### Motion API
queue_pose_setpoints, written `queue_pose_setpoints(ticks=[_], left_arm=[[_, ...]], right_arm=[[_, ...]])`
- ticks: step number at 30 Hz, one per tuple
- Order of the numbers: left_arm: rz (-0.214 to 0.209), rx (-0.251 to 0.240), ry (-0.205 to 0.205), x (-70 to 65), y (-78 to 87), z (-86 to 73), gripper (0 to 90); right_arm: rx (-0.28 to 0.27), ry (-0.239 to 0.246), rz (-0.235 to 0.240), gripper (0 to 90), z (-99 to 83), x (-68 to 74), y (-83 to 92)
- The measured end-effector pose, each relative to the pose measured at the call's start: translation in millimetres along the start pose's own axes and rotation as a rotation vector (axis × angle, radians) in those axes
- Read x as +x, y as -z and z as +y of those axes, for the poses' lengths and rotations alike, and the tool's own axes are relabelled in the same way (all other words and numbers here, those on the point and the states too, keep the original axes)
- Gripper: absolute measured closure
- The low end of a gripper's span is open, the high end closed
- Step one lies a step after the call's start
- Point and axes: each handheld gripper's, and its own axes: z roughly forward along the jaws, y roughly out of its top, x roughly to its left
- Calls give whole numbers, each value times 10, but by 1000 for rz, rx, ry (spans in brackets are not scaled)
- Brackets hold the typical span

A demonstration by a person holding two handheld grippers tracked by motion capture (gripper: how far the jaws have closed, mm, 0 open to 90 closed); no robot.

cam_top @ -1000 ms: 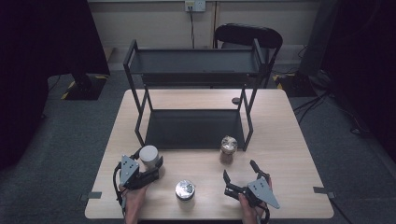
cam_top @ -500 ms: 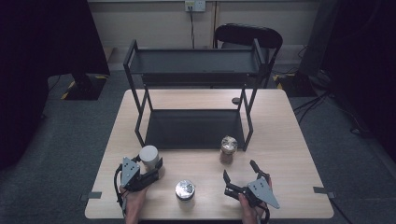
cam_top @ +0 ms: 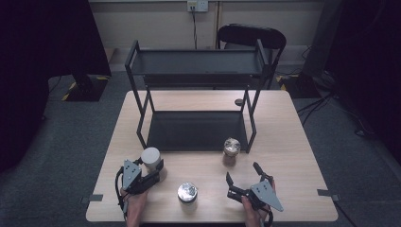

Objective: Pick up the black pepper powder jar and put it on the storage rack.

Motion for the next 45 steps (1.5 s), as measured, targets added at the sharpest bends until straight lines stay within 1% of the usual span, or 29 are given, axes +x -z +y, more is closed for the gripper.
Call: queue_pose_setpoints(ticks=[11, 15, 19, 21, 24, 30, 45], left_arm=[[10, 4, 0, -17, 7, 13, 346], [18, 13, 4, -24, 18, 35, 346], [16, 7, 10, -18, 29, 31, 346], [16, 16, -1, -25, 35, 58, 346], [16, 16, -13, -49, 52, 82, 346], [7, 6, -20, -62, 61, 110, 346], [-8, 9, -30, -59, 50, 151, 347]], right_arm=[[0, 0, 0, 0, 0, 1, 0], [0, 0, 0, 0, 0, 1, 0], [0, 0, -1, 0, 0, 1, 0], [0, 0, -1, 0, 0, 1, 2], [0, 1, -1, 0, 0, 1, 2], [0, 1, -1, 0, 0, 1, 3], [0, 0, -1, 0, 0, 1, 3]])
